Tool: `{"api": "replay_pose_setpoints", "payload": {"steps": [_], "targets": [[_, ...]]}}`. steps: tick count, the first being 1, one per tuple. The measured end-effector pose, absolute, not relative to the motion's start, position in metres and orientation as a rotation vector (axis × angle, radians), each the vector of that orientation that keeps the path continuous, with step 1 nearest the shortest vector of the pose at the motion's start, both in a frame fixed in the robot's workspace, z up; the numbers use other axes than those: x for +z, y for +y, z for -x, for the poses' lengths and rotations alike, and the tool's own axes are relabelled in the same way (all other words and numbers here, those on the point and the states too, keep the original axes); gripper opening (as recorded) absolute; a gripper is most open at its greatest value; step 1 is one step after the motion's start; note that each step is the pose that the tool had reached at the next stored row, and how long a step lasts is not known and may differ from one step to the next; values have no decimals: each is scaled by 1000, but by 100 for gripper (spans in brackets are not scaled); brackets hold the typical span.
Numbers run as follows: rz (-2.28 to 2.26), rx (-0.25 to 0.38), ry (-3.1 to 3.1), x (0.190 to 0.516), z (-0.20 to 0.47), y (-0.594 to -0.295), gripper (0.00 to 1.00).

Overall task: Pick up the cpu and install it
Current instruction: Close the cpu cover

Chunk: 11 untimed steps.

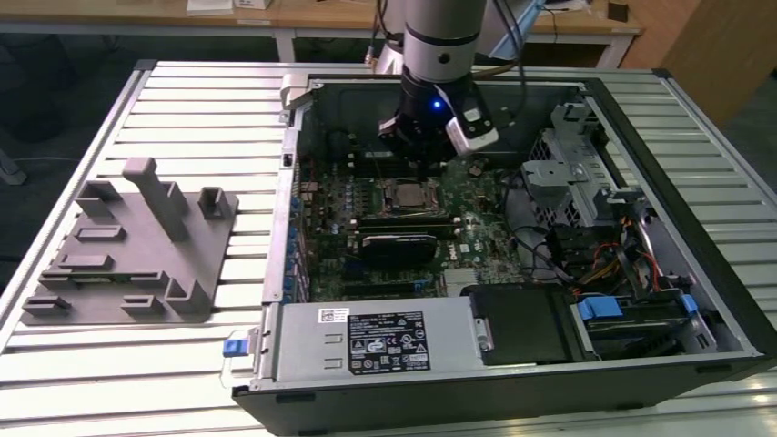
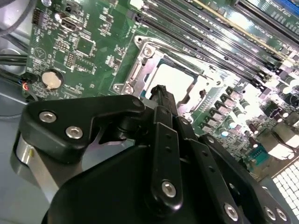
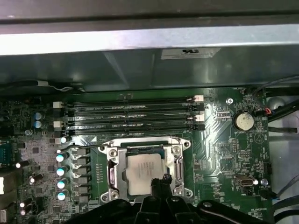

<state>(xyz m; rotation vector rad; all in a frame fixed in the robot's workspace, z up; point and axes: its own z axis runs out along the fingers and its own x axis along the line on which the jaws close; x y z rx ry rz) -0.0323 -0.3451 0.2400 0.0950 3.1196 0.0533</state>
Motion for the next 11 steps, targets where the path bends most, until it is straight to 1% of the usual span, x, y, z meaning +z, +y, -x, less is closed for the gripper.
{"api": "replay_pose_setpoints", "payload": {"steps": [6, 9, 10, 11], "targets": [[-95, 53, 3119, 239, 39, -345, 11], [-95, 53, 3119, 234, 39, -346, 11], [-96, 53, 3119, 228, 40, -347, 11], [-96, 53, 3119, 233, 40, -347, 11]]}}
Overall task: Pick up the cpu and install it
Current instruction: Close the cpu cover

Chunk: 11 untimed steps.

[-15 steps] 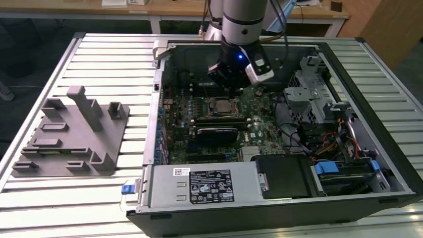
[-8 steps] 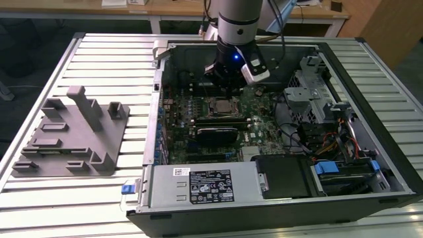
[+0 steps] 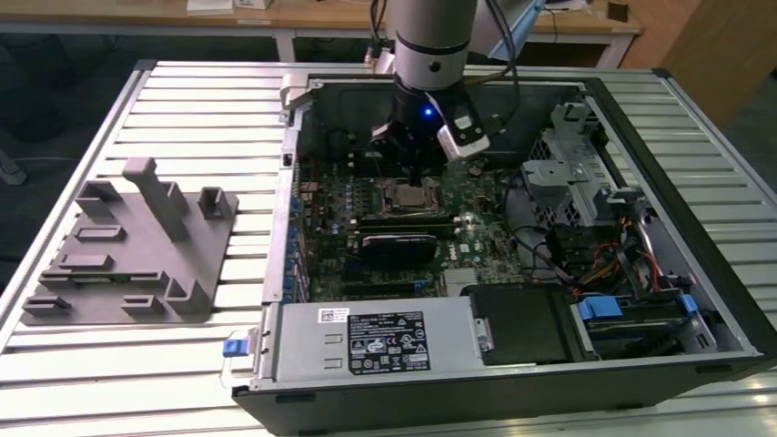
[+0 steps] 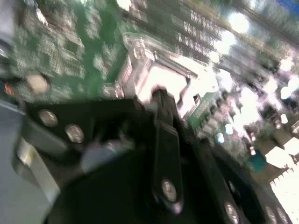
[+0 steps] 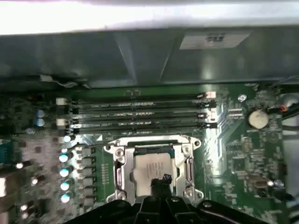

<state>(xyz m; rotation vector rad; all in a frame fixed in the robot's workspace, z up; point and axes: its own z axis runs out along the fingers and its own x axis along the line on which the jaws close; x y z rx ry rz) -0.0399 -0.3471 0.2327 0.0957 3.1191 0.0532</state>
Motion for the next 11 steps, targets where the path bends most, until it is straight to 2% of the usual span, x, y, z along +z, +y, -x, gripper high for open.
{"api": "replay_pose_setpoints", "payload": {"steps": [4, 11], "targets": [[-104, 53, 3119, 268, 48, -352, 11], [-105, 53, 3119, 269, 48, -352, 11]]}}
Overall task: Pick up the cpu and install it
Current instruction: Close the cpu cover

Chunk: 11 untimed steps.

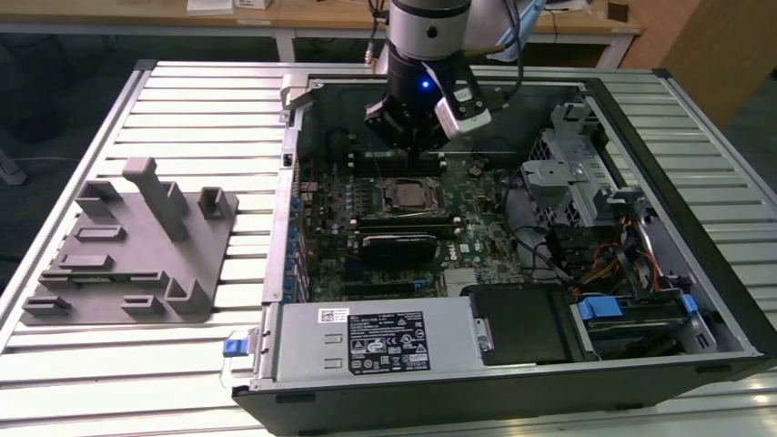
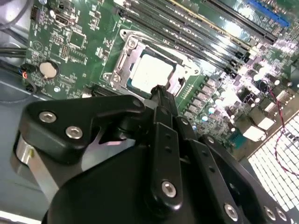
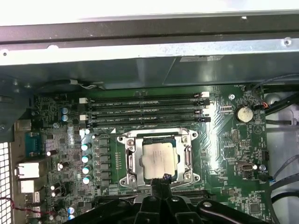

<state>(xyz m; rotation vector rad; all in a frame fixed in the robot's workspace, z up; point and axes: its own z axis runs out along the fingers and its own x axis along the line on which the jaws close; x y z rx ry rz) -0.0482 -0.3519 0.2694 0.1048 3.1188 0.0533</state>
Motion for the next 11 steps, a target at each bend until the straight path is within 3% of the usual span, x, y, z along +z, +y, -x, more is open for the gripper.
{"api": "replay_pose_setpoints", "payload": {"steps": [11], "targets": [[-105, 54, 3119, 268, 48, -352, 11]]}}
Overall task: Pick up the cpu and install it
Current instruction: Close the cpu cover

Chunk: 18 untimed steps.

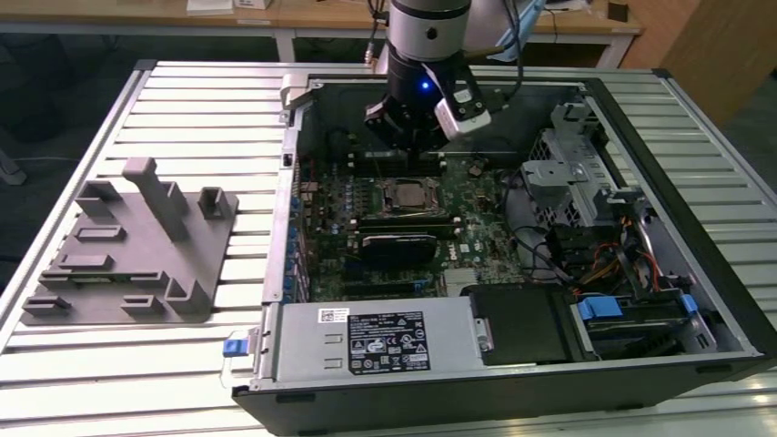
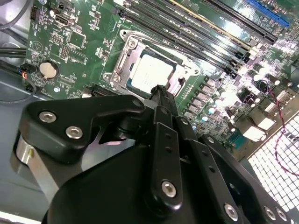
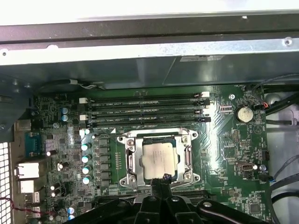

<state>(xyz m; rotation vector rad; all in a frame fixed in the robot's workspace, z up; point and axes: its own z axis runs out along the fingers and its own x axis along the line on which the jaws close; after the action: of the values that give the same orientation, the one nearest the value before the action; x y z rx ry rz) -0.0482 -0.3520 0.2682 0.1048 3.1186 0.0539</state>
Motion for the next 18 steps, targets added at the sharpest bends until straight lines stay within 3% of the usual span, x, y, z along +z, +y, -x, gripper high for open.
{"api": "replay_pose_setpoints", "payload": {"steps": [18], "targets": [[-105, 53, 3119, 260, 54, -353, 11]]}}
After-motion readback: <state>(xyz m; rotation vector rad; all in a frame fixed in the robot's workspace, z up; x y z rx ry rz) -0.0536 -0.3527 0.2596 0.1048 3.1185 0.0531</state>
